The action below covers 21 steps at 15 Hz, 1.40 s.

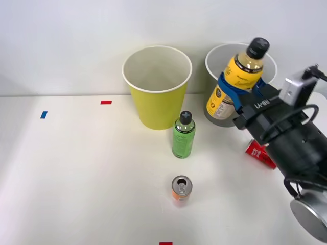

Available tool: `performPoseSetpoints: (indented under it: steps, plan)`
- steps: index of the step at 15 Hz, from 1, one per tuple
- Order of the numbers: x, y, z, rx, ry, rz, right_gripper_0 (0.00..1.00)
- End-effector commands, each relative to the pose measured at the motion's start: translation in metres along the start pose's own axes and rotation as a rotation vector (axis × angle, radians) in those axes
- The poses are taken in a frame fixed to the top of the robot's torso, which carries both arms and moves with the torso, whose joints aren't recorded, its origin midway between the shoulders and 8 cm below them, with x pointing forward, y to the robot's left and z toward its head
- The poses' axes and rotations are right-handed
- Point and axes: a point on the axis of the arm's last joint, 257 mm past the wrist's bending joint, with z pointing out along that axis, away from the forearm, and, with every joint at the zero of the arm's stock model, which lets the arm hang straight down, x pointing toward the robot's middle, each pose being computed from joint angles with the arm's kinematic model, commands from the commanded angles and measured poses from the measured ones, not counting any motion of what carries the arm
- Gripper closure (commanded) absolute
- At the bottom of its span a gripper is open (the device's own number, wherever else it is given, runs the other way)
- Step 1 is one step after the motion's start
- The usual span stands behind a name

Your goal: Put cans in the gray bin, plastic bottles in the light green bin

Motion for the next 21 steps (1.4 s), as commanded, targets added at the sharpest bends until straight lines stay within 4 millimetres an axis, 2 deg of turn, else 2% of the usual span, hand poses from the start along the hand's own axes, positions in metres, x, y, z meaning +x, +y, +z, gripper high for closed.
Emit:
performPoseSetpoints:
  steps: [1, 3, 5, 8, 11, 15, 19, 20, 21]
  plan:
    - [-0.03, 0.022, 0.046, -0.061, 0.01, 0.069, 1.0]
    - [-0.045, 0.026, 0.073, -0.073, 0.007, 0.107, 1.0]
    - [-0.045, 0.031, 0.117, -0.089, -0.013, 0.121, 1.0]
    - [-0.02, 0.034, 0.185, -0.077, -0.019, 0.09, 1.0]
    - [-0.005, 0.055, 0.225, -0.109, -0.022, 0.101, 1.0]
    - [-0.004, 0.08, 0.23, -0.158, -0.018, 0.099, 1.0]
    - [0.002, 0.078, 0.229, -0.157, -0.01, 0.061, 1.0]
    - [0.002, 0.078, 0.229, -0.157, -0.012, 0.053, 0.91]
    - [0.001, 0.077, 0.229, -0.153, -0.014, 0.028, 0.75]
